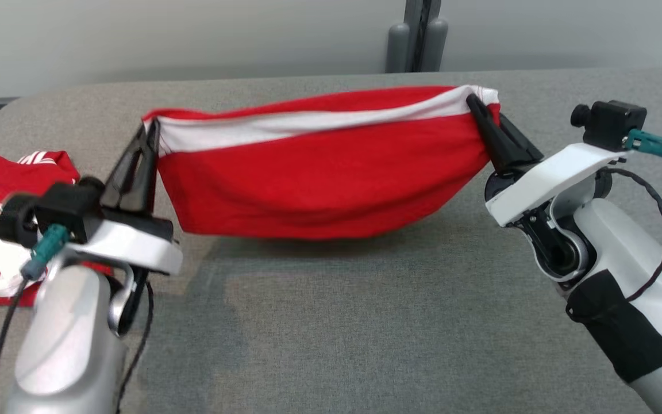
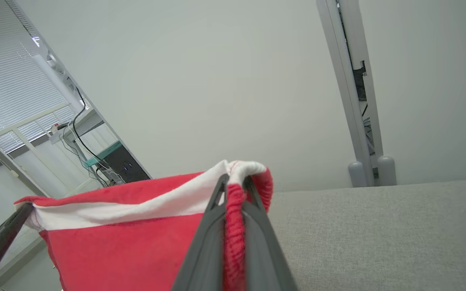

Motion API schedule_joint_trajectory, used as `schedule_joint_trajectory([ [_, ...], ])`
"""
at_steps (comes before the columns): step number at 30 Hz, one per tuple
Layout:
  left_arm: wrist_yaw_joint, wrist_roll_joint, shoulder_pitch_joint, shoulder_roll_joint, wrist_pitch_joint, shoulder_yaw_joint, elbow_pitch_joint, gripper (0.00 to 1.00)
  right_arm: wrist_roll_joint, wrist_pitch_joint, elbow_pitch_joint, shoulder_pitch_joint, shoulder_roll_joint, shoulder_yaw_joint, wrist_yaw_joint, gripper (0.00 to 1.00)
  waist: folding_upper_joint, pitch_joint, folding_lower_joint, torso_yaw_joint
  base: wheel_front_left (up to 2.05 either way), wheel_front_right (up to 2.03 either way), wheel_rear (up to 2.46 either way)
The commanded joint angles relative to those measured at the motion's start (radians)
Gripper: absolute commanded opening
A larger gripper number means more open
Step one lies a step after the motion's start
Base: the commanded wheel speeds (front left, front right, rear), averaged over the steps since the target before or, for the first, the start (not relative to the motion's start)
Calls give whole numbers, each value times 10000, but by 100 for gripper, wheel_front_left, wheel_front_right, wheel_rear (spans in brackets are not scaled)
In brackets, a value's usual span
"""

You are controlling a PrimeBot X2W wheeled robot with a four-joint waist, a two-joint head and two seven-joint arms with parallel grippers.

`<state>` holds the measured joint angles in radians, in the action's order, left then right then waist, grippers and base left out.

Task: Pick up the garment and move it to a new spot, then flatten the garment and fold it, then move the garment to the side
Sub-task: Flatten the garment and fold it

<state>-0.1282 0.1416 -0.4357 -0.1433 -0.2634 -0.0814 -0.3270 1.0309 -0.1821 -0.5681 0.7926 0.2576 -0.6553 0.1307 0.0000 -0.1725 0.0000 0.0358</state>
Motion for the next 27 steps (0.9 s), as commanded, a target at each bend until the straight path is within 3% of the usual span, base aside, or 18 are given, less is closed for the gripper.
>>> schedule_joint_trajectory([
  [1,-19,1,-617,-299,-21,-248,-54,0,49,-193,46,271,100,8,1,0,0,372,0,-80,0,0,0],
  [6,-18,196,-2358,-1349,-17,-1133,-424,0,-133,-495,-10,1034,212,86,1,0,0,638,0,-174,0,0,0],
  [12,-19,466,-4762,-1964,1,-1916,-1355,0,-892,-535,-562,2640,336,-56,1,0,0,-238,0,-139,0,0,0],
  [18,4,103,-6874,-2152,-9,-2181,-2225,0,-1915,-712,-1571,4442,222,117,1,0,0,-1336,0,0,0,0,0],
  [20,235,-141,-7678,-2188,-12,-2096,-2423,0,-2359,-798,-2033,5281,133,306,-1,0,0,-1749,0,14,0,0,0],
  [23,559,-529,-8836,-2103,-15,-2067,-2207,0,-3494,-855,-2431,6643,251,827,-2,0,0,-2495,0,122,0,0,0],
  [27,828,-948,-9586,-1881,-7,-2241,-1886,0,-5503,-836,-2006,7195,163,1975,-1,0,0,-2914,0,379,0,0,0],
])
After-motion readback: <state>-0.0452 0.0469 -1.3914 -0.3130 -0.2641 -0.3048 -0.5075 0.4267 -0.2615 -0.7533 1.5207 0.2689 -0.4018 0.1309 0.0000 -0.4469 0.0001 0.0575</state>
